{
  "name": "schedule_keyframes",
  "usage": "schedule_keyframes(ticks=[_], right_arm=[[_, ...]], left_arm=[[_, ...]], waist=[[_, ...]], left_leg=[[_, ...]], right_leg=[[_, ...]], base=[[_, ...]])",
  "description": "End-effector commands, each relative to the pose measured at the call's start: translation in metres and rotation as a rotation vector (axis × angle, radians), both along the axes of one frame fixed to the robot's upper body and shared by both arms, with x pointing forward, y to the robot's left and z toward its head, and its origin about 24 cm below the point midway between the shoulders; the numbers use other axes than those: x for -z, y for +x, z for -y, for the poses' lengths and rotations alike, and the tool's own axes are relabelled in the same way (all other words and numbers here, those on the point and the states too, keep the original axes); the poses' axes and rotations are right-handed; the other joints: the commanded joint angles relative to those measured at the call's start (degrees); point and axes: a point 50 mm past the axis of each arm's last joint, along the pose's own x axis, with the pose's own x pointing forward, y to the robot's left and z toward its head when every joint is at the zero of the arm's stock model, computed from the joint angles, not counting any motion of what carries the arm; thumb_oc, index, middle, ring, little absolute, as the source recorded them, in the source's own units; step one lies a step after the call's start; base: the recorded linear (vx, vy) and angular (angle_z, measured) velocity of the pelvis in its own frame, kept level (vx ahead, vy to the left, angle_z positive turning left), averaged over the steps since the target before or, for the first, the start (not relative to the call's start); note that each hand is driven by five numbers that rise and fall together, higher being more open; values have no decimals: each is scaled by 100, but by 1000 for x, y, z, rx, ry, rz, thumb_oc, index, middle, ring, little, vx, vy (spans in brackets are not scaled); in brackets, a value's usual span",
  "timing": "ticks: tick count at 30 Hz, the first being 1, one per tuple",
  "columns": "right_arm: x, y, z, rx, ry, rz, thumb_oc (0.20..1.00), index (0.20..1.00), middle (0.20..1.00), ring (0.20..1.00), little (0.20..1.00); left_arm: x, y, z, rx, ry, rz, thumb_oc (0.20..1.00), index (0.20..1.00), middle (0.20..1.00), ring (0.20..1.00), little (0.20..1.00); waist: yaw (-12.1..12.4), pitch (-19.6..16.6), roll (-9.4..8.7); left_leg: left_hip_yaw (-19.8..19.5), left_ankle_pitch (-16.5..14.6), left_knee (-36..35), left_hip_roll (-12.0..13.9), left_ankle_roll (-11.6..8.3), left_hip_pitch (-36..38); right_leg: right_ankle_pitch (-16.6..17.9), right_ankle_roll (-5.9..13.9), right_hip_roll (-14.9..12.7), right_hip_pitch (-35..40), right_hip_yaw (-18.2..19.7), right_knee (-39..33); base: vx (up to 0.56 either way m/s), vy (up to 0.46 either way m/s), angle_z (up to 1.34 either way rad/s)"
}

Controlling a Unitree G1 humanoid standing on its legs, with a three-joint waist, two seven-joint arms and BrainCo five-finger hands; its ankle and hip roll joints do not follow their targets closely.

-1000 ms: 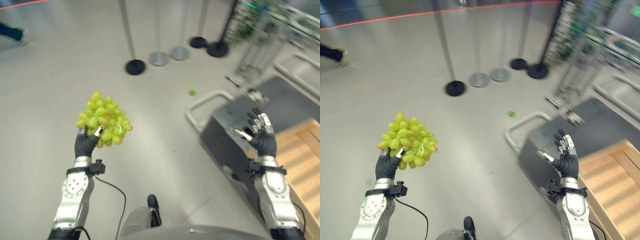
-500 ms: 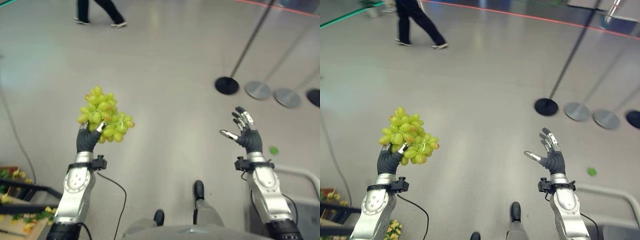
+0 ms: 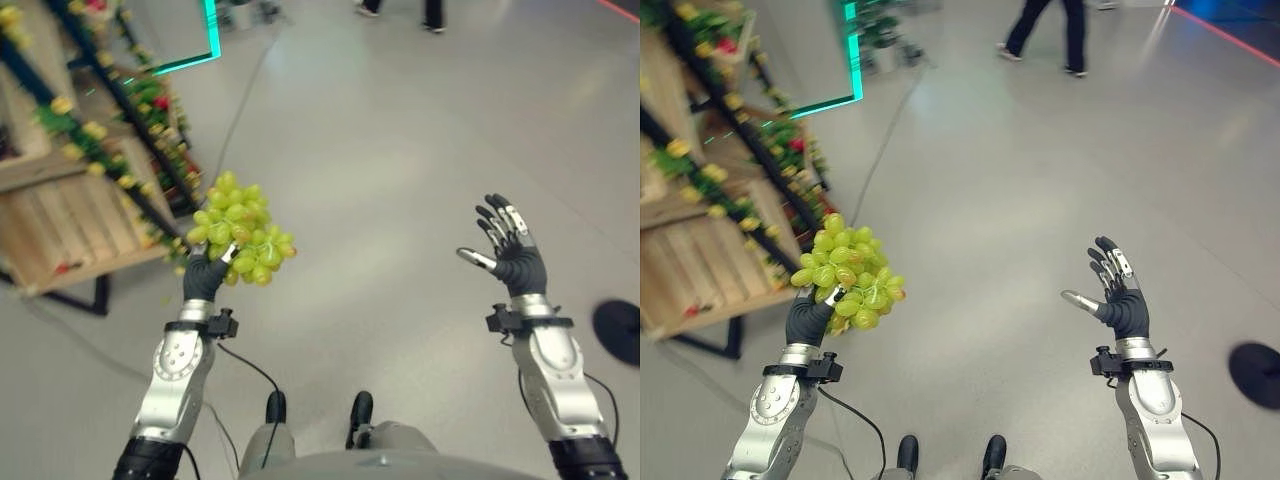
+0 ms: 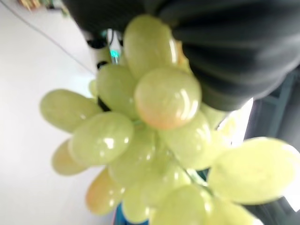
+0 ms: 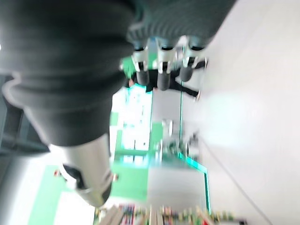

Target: Pick up the fruits from the basket on one side to the basket on the other side

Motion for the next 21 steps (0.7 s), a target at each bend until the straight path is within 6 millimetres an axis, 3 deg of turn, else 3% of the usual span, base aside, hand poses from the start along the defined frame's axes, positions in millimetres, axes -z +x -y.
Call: schedule_keyframes(ticks=[1,3,6,7,8,10,11,12,13,14,15,16,17,19,20,21], right_arm=[[-20,-1,2,-8,-45,111,1000,1000,1000,1000,1000],[-18,-2,3,-4,-47,103,1000,1000,1000,1000,1000],[-18,-2,6,23,-47,107,1000,1000,1000,1000,1000],[-18,-2,6,23,-47,107,1000,1000,1000,1000,1000],[-19,-4,9,41,-45,112,1000,1000,1000,1000,1000],[-18,-4,9,49,-44,112,1000,1000,1000,1000,1000],[-16,-4,9,61,-50,103,1000,1000,1000,1000,1000],[-16,-4,9,62,-50,103,1000,1000,1000,1000,1000],[-14,-4,8,64,-55,88,1000,1000,1000,1000,1000],[-14,-4,8,64,-54,88,1000,1000,1000,1000,1000],[-10,-2,8,80,-35,73,1000,1000,1000,1000,1000],[-10,-2,8,79,-34,72,1000,1000,1000,1000,1000],[-7,0,7,87,-26,66,1000,1000,1000,1000,1000],[-7,0,6,87,-25,66,1000,1000,1000,1000,1000],[-3,3,1,77,-41,46,1000,1000,1000,1000,1000],[-3,3,1,77,-41,46,1000,1000,1000,1000,1000]], left_arm=[[-46,-2,-15,-38,59,235,200,200,200,200,200],[-44,-4,-20,-58,61,225,200,200,200,200,200],[-33,-4,-24,-98,38,178,200,200,200,200,200],[-33,-4,-24,-98,38,178,200,200,200,200,200],[-31,-4,-26,-108,41,165,200,200,200,200,200],[-31,-4,-26,-112,48,164,200,200,200,200,200],[-33,-3,-27,-115,46,171,200,200,200,200,200],[-33,-3,-27,-114,46,171,200,200,200,200,200],[-33,-5,-30,-127,58,171,200,200,200,200,200],[-33,-5,-30,-127,59,171,200,200,200,200,200],[-36,-6,-31,-128,78,181,200,200,200,200,200],[-36,-6,-32,-129,80,180,200,200,200,200,200],[-41,-8,-35,-136,117,199,200,200,200,200,200],[-41,-8,-35,-136,117,199,200,200,200,200,200],[-42,-10,-39,-156,147,204,200,200,200,200,200],[-42,-10,-39,-156,147,205,200,200,200,200,200]], waist=[[153,-278,-14],[192,-362,-13],[205,-469,26],[204,-469,26],[179,-468,45],[182,-465,52],[173,-475,52],[172,-473,45],[289,-448,-4],[283,-447,-22],[360,-392,-136],[351,-420,-131],[413,-391,-182],[405,-397,-199],[393,-369,-86],[399,-369,-88]], left_leg=[[-344,374,-370,432,-441,370],[-342,381,-460,553,-466,548],[235,501,-662,925,-576,774],[234,501,-663,925,-576,774],[627,515,-686,981,-593,748],[737,568,-745,1003,-602,726],[936,484,-880,985,-652,787],[937,478,-880,970,-642,791],[806,189,-649,729,-536,719],[799,155,-605,704,-518,698],[746,-46,-174,332,-319,421],[679,-155,-174,347,-353,457],[653,-211,-131,-38,-107,362],[653,-211,-131,-62,-93,354],[454,-311,-291,-442,162,532],[460,-310,-293,-443,163,534]], right_leg=[[-186,1070,-394,671,404,-268],[-186,1047,-461,711,196,-216],[-95,1124,-629,854,-266,-248],[-95,1124,-629,855,-267,-249],[-5,1208,-761,879,-468,-247],[48,1248,-820,881,-521,-254],[151,1424,-1012,955,-642,-260],[162,1437,-1027,959,-643,-261],[352,1579,-1316,1023,-661,-298],[366,1599,-1344,1027,-666,-300],[643,1633,-1728,1055,-787,-185],[573,1709,-1699,1090,-700,-185],[1064,1750,-2104,1000,-764,77],[1065,1759,-2131,990,-764,89],[1150,1679,-2293,808,-209,638],[1147,1679,-2296,800,-201,644]], base=[[18,82,101],[16,144,95],[3,231,111],[-9,289,102],[-7,202,105],[37,350,119],[82,379,91],[152,571,86],[72,335,64],[98,617,59],[96,294,33],[143,609,30],[116,326,36],[129,401,45],[209,461,33],[274,611,72]])
